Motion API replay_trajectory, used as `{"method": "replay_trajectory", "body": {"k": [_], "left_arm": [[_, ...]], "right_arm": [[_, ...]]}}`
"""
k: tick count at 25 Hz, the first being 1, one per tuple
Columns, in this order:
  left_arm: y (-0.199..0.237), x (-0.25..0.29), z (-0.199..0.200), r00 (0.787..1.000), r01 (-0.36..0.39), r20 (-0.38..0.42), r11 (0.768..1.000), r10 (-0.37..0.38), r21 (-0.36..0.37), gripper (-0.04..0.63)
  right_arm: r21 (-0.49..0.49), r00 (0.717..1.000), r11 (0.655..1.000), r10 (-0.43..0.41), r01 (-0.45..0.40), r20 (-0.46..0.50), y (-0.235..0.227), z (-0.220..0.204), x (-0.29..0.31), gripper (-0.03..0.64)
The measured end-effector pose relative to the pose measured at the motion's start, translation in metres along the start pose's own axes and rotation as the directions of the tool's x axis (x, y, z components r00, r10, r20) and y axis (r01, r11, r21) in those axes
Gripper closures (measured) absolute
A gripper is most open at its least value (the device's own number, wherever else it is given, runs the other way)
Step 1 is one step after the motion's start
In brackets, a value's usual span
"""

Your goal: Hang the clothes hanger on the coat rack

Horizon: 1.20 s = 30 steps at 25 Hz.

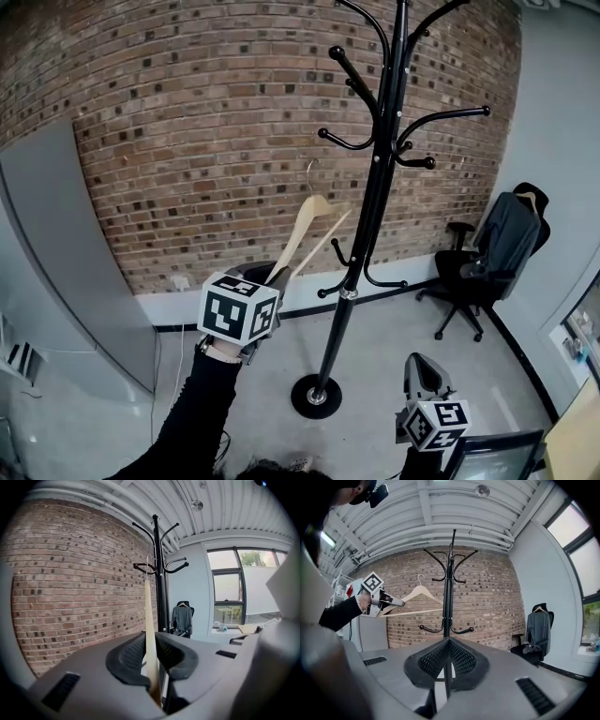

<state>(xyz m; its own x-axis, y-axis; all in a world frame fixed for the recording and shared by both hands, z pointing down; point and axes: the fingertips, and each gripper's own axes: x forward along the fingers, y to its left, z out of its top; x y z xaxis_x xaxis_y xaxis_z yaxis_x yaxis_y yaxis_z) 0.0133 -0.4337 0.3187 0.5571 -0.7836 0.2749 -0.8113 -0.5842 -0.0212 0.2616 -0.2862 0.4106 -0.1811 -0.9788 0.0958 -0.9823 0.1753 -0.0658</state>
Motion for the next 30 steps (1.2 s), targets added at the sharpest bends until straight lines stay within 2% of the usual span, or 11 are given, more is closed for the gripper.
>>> {"method": "replay_trajectory", "body": {"k": [4,13,21,30], "left_arm": [[0.001,0.022,0.023,0.999,0.037,0.007,0.999,-0.037,0.030,0.540],[-0.002,0.070,0.066,0.999,0.051,0.004,0.994,-0.052,0.095,0.540],[0.001,0.103,0.071,0.999,0.045,-0.021,0.996,-0.043,0.078,0.540],[-0.001,0.125,0.051,0.997,0.045,-0.068,0.996,-0.040,0.074,0.540]], "right_arm": [[0.008,1.000,1.000,-0.001,0.001,-0.003,-0.004,0.001,0.017,0.607],[0.024,0.999,0.999,-0.032,0.032,-0.008,-0.020,-0.002,0.028,0.607],[0.033,0.998,0.997,-0.068,0.069,-0.017,-0.036,-0.010,0.022,0.607],[0.042,0.996,0.996,-0.079,0.081,-0.030,-0.043,-0.017,0.020,0.607]]}}
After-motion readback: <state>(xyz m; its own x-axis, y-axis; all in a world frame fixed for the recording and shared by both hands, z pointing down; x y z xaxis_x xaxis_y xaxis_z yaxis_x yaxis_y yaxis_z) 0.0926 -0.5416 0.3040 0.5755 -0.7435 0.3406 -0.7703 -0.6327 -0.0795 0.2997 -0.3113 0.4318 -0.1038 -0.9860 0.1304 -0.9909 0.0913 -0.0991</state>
